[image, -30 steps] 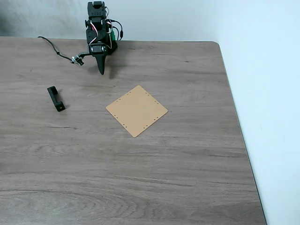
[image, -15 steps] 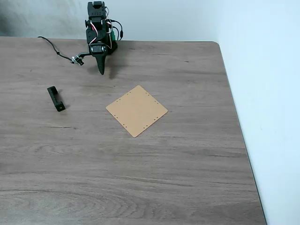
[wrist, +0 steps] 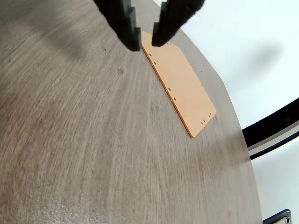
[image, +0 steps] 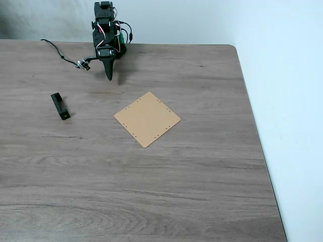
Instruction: Grasp a black block and then place it on the board.
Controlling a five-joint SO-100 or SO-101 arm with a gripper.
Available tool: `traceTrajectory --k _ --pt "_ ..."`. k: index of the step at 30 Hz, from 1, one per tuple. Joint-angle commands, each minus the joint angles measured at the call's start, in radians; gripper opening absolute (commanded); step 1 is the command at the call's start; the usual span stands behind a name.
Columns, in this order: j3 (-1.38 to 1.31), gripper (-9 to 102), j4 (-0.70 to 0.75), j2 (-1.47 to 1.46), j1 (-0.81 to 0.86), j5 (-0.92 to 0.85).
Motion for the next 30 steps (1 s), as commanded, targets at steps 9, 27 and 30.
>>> traceTrajectory --k 9,27,30 --pt "0.006 0 -0.015 0.018 -0.021 -0.040" --pt "-0.204 0 -0.046 -0.112 0.126 -0.319" --pt "-0.293 1 -0.074 -0.192 0.146 -0.387"
